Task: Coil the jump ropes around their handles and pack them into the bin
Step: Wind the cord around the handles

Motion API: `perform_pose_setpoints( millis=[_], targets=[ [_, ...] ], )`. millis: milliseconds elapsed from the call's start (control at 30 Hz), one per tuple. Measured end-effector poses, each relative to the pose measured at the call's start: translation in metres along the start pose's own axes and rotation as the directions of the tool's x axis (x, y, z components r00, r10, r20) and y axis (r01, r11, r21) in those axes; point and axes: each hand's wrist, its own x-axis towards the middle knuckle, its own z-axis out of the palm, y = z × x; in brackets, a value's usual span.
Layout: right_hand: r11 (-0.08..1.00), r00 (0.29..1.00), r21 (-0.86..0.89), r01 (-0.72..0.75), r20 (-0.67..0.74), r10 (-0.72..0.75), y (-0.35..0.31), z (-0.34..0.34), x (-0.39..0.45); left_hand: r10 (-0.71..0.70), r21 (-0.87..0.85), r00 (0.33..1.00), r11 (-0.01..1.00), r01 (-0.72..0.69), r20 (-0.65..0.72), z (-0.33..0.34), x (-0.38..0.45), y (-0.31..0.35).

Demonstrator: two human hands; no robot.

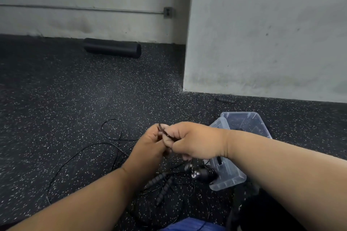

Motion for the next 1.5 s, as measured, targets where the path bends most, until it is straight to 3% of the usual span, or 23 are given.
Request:
perform_pose_setpoints(
  millis=[100, 233, 333, 400, 467, 567, 700, 800, 867, 933, 1000, 1100, 1133, 1167, 1267, 1400, 1500],
  targets=[
    [1.000, 1.000, 0.008, -0.011, -0.026, 0.011, 0.000, -0.001, -0.002, 0.034, 0.107, 0.999, 0.994, -0.030, -0.027, -0.008, 0.009, 0.000],
    [0.998, 0.994, 0.033, -0.059, -0.088, 0.062, 0.001, 0.003, 0.000, -0.059, 0.130, 0.998, 0.990, 0.056, 0.013, -0.010, 0.016, -0.012],
    [0.977, 0.992, 0.214, -0.002, -0.122, 0.028, -0.011, 0.000, -0.001, -0.230, 0.376, 0.959, 0.914, 0.153, 0.167, -0.010, 0.013, -0.038],
    [0.907, 0.995, 0.416, 0.060, -0.097, -0.021, -0.025, 0.000, -0.003, -0.294, 0.563, 0.939, 0.813, 0.147, 0.181, -0.006, 0.015, -0.057],
    [0.835, 0.996, 0.544, 0.086, -0.053, -0.068, -0.037, 0.005, -0.004, -0.252, 0.602, 0.947, 0.794, 0.084, 0.200, -0.005, 0.021, -0.071],
    [0.826, 0.992, 0.551, 0.123, -0.073, -0.099, -0.046, 0.009, 0.000, -0.162, 0.611, 0.943, 0.790, -0.053, 0.291, 0.004, 0.028, -0.080],
    [0.679, 0.981, 0.707, 0.195, -0.154, -0.121, -0.051, 0.001, 0.002, -0.134, 0.486, 0.971, 0.874, 0.020, 0.201, 0.018, 0.035, -0.083],
    [0.599, 0.973, 0.769, 0.223, -0.145, -0.177, -0.056, 0.001, 0.000, -0.079, 0.577, 0.975, 0.815, -0.056, 0.206, 0.010, 0.037, -0.073],
    [0.582, 0.967, 0.778, 0.236, -0.128, -0.221, -0.063, 0.004, -0.002, -0.203, 0.613, 0.916, 0.788, -0.058, 0.347, 0.010, 0.034, -0.067],
    [0.590, 0.958, 0.765, 0.259, -0.127, -0.256, -0.069, 0.005, -0.004, -0.310, 0.636, 0.781, 0.758, -0.141, 0.542, 0.019, 0.028, -0.071],
    [0.608, 0.950, 0.736, 0.299, -0.168, -0.264, -0.070, -0.001, -0.004, -0.395, 0.614, 0.668, 0.781, -0.117, 0.631, 0.034, 0.021, -0.079],
    [0.642, 0.930, 0.678, 0.359, -0.321, -0.180, -0.052, -0.021, 0.001, -0.574, 0.564, 0.502, 0.804, 0.191, 0.647, 0.035, 0.017, -0.079],
    [0.649, 0.913, 0.662, 0.376, -0.386, -0.135, -0.040, -0.029, 0.004, -0.580, 0.493, 0.441, 0.815, 0.305, 0.685, 0.028, 0.018, -0.078],
    [0.655, 0.890, 0.650, 0.386, -0.449, -0.078, -0.028, -0.036, 0.006, -0.552, 0.391, 0.421, 0.823, 0.411, 0.720, 0.020, 0.019, -0.075],
    [0.664, 0.807, 0.653, 0.363, -0.576, 0.126, 0.014, -0.055, 0.012, -0.438, 0.061, 0.493, 0.791, 0.609, 0.752, -0.004, 0.017, -0.052],
    [0.675, 0.735, 0.689, 0.264, -0.597, 0.322, 0.053, -0.063, 0.016, -0.366, 0.043, 0.647, 0.888, 0.458, 0.669, -0.011, 0.007, -0.033],
    [0.687, 0.777, 0.710, 0.153, -0.516, 0.360, 0.064, -0.056, 0.017, -0.326, 0.118, 0.775, 0.942, 0.314, 0.542, -0.007, 0.005, -0.030]
  ],
)
